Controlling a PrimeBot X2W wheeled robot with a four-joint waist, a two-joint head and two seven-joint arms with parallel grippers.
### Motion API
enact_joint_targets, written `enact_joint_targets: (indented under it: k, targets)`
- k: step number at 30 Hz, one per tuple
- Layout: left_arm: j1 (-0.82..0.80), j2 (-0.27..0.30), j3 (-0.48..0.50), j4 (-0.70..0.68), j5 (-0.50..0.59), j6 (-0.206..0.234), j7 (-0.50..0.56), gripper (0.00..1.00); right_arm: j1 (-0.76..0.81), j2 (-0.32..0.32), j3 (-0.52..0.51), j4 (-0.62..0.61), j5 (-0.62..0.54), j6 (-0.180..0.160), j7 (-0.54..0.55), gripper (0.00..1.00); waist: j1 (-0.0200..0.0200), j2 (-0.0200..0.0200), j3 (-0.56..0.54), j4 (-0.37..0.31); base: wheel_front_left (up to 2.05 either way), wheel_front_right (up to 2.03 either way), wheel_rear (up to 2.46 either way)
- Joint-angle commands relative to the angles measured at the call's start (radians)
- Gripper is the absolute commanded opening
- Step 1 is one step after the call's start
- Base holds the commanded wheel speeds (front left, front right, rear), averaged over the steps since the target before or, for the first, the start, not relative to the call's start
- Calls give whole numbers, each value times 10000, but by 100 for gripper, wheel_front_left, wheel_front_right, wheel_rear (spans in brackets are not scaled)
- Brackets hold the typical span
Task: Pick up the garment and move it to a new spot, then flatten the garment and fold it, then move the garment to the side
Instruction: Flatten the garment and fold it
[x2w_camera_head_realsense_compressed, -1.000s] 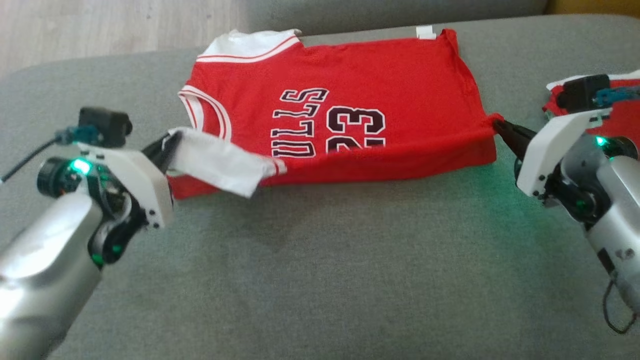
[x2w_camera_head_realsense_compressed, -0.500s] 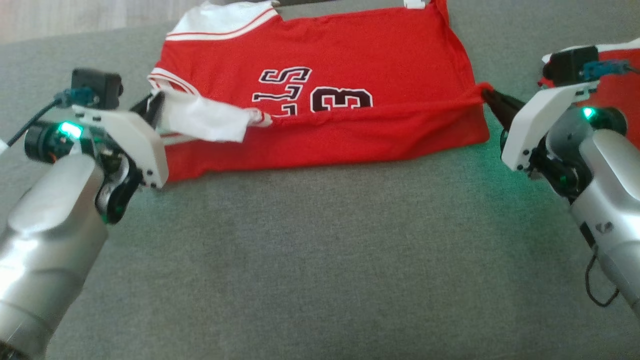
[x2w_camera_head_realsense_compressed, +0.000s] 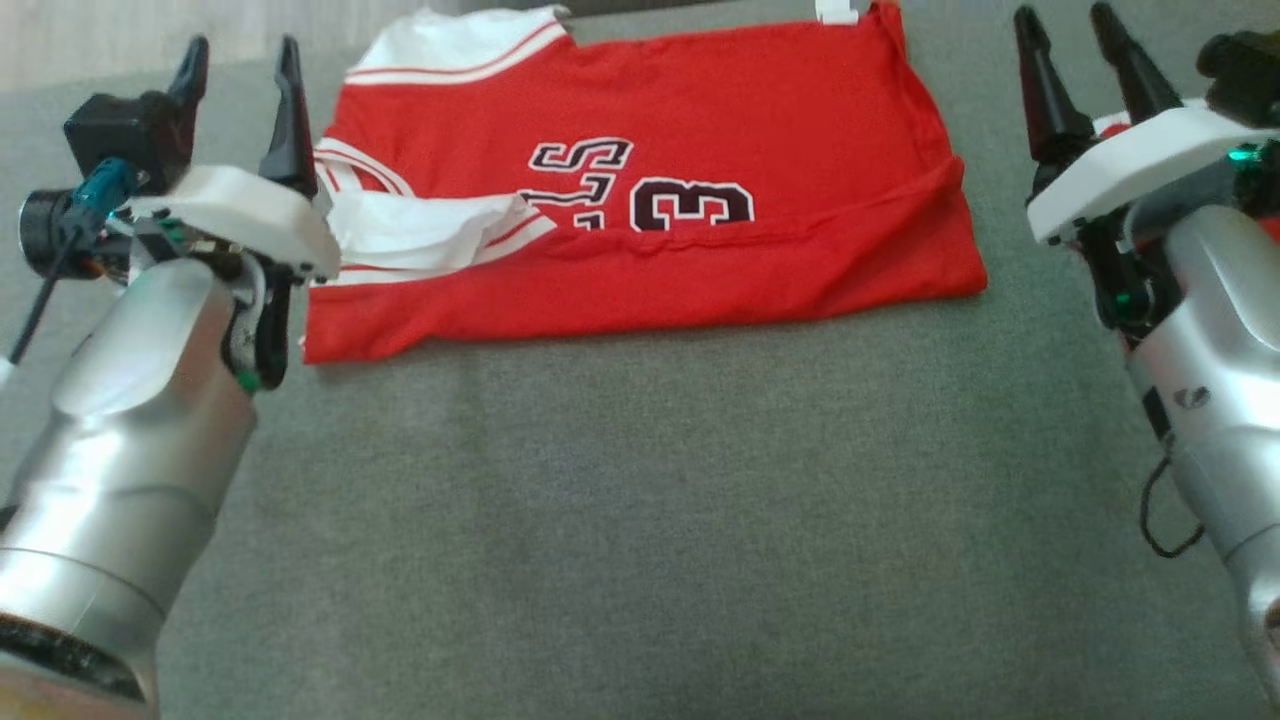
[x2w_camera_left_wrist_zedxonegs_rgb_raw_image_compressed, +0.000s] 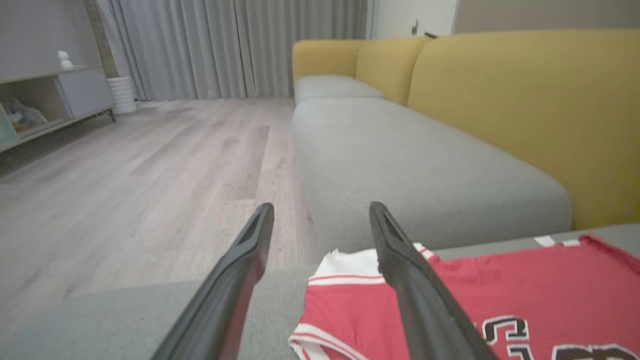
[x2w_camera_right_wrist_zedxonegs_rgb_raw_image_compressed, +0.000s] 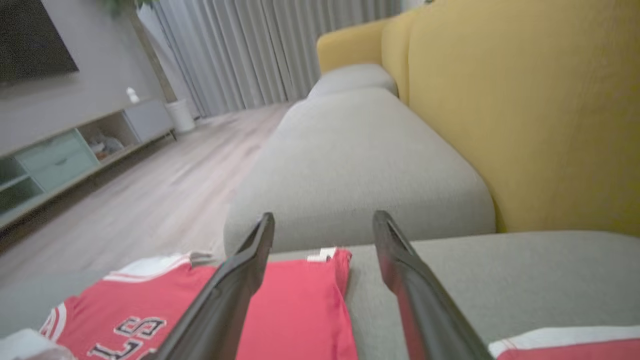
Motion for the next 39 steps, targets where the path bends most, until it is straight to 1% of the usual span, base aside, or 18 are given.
enact_joint_targets:
  k: [1,4,6,9,13,14,16,19,22,27,29,31,35,39]
  targets:
    - [-183,213,754,-572,209,495,-371,100,36,159,-346,-174,-548,-7,-858,100,0,0,-375,154,0,0,0]
    - [513,142,1675,-1983,832,1056,-404,100,363,413,-1073,-340,-1232,-7,-1108,100,0,0,-627,212,0,0,0]
    - [1336,53,2243,-3110,1478,1329,-406,100,735,572,-1937,-1087,-2038,-7,-1123,100,0,0,-742,240,0,0,0]
    - [2765,-317,3003,-4441,2243,1594,-408,100,1939,1249,-3373,-2368,-3170,-7,-1128,100,0,0,-962,307,0,0,0]
    - [4376,-892,3692,-5617,3289,1658,-409,100,3739,2226,-4851,-4025,-4469,-7,-1130,100,0,0,-1224,394,0,0,0]
    - [4376,-892,3692,-5617,3289,1658,-409,100,3739,2226,-4851,-4025,-4469,-7,-1130,100,0,0,-1224,394,0,0,0]
    - [5067,-1239,4040,-5855,3582,1586,-410,100,4621,2498,-5311,-4754,-4880,-7,-1130,100,0,0,-1363,437,0,0,0]
    - [5878,-1647,4489,-6029,3997,1386,-410,100,5768,2662,-5519,-5266,-4777,-7,-1131,100,0,0,-1518,425,0,0,0]
    - [6375,-1919,4840,-5893,4367,1145,-410,100,6394,2680,-5306,-5547,-4751,-7,-1131,100,0,0,-1514,359,0,0,0]
    - [6352,-2134,5337,-5308,4827,804,-411,100,6560,2684,-4927,-5869,-4571,-7,-1132,100,0,0,-1333,115,0,0,0]
    - [6223,-2152,5382,-4727,4921,673,-411,100,6498,2685,-4778,-5941,-4455,-7,-1132,100,0,0,-1221,-17,0,0,0]
    - [6004,-2132,5323,-3844,4914,552,-328,100,6429,2685,-4589,-5999,-4354,-7,-1132,100,0,0,-1076,-140,0,0,0]
    - [5289,-1950,5426,-2347,4907,675,41,100,6299,2686,-4103,-6007,-3906,-7,-1132,100,0,0,-654,-415,0,0,0]
    - [4574,-1739,5560,-1268,4856,713,135,100,6134,2686,-3778,-6066,-3687,-7,-1132,100,0,0,-229,-632,0,0,0]
